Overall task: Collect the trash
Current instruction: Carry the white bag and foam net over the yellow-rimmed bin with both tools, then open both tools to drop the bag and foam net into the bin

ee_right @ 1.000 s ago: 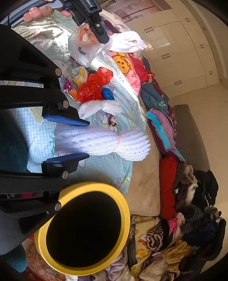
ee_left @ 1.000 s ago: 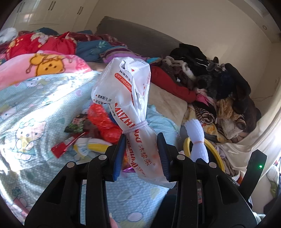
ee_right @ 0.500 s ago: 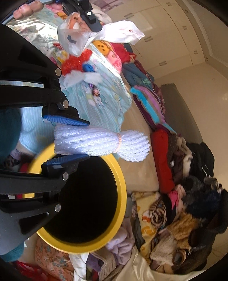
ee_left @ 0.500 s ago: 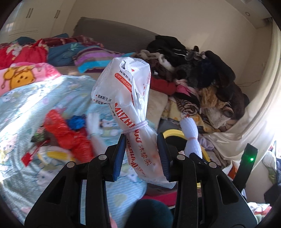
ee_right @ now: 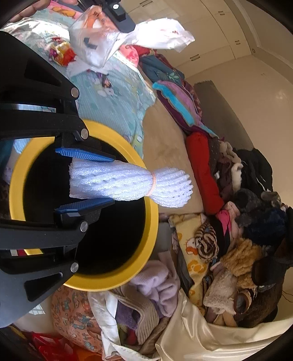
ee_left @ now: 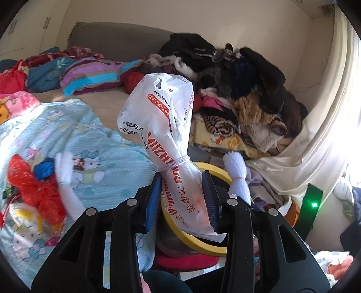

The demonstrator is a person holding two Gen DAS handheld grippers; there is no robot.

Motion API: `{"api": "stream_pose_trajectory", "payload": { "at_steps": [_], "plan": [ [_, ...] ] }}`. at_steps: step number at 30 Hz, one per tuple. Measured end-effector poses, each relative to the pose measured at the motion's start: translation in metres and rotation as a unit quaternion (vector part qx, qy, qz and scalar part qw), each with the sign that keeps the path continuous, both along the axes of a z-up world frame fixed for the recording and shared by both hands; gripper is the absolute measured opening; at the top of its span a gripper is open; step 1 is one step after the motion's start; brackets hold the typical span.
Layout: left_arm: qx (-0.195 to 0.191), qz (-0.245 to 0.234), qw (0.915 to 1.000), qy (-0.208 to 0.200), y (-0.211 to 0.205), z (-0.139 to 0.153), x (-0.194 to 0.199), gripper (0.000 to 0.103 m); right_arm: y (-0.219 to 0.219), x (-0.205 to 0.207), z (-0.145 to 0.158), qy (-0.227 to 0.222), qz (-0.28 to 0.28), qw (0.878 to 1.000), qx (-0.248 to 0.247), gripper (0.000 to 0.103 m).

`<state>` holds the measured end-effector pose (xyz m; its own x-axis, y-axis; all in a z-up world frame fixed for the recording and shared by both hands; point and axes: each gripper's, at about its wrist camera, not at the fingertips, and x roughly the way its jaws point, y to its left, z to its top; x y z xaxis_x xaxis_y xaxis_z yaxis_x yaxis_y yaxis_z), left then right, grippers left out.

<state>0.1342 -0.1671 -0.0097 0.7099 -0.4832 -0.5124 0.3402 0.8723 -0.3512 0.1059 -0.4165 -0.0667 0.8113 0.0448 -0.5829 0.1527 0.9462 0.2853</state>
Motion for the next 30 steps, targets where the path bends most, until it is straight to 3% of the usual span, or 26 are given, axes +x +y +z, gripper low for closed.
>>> {"api": "stream_pose_trajectory", "payload": {
  "at_steps": [14,19,23,25,28,30],
  "plan": [
    [0.061,-0.047,0.9957,0.052,-0.06,-0.041,0.04,0.029,-0.037,0.003,-0.015,0.008,-0.03,1.0,0.004,0.034],
    [0.073,-0.063,0.9921,0.08,-0.079,-0.055,0.052,0.029,-0.044,0.001,-0.016,0.002,-0.036,0.999,0.013,0.04],
    [0.073,-0.086,0.9899,0.085,-0.088,-0.059,0.054,0.032,-0.053,-0.001,-0.017,-0.003,-0.042,0.999,0.033,0.052],
    [0.075,-0.081,0.9905,0.081,-0.088,-0.059,0.053,0.054,-0.057,-0.002,-0.017,-0.007,-0.049,0.998,0.036,0.056],
    [0.062,-0.071,0.9921,0.082,-0.081,-0.06,0.052,0.076,-0.06,-0.004,-0.017,-0.01,-0.058,0.997,0.039,0.06],
    [0.048,-0.062,0.9933,0.084,-0.072,-0.059,0.05,0.085,-0.062,-0.005,-0.017,-0.011,-0.065,0.997,0.039,0.067]
  ]
}}
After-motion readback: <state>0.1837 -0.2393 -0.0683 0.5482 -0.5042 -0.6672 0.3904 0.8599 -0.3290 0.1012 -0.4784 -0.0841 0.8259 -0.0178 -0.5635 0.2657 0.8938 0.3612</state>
